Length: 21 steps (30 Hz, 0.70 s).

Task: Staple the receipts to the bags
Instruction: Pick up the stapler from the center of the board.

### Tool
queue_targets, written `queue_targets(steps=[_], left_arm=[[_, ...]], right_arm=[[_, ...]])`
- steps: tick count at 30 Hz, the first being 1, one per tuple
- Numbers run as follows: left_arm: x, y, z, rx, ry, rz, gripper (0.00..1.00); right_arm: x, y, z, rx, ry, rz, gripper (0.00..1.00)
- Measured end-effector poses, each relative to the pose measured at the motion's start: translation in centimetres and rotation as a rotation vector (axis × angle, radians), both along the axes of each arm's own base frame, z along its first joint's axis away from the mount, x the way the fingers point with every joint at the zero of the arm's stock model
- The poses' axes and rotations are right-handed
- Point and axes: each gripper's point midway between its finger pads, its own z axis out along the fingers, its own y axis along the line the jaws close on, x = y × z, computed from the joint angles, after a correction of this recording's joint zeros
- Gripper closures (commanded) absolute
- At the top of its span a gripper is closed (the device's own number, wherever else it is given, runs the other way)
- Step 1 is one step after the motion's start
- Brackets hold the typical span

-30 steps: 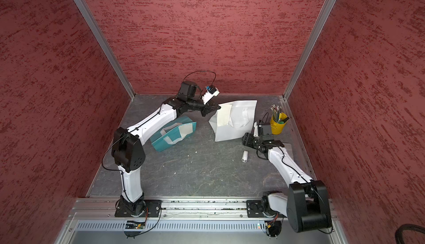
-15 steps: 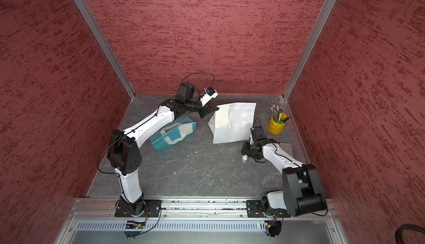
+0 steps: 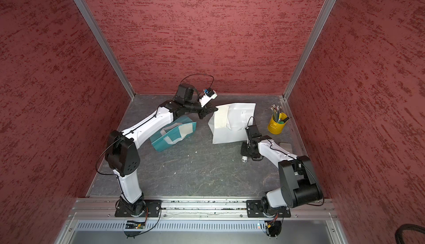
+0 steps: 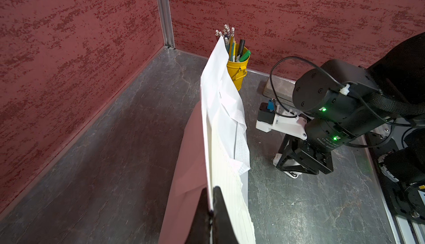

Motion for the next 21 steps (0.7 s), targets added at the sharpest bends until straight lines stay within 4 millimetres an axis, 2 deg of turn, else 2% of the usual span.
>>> queue_targets(steps=[5,10,16,21], left_arm=[[0.00,0.00,0.00,0.000,-0.001,0.000,1.00],[-0.04,0.02,-0.12,0.002,0.001,0.000,1.00],[-0.03,0.02,-0.17,0.002,0.000,-0.001,1.00],[-0.15,0.14,-0.21,0.004,0.000,0.002,1.00]], right_arm=[[0.50,-0.04,-0.38,-0.023,0.009,0.011,0.62],[0.13,-0.02,-0.86,-0.031,0.032,0.019,0.63],[0.02,0.05,-0.84,-0.030,0.036,0.019,0.91],[0.08,0.07,-0.70,-0.029,0.030,0.023,1.00]])
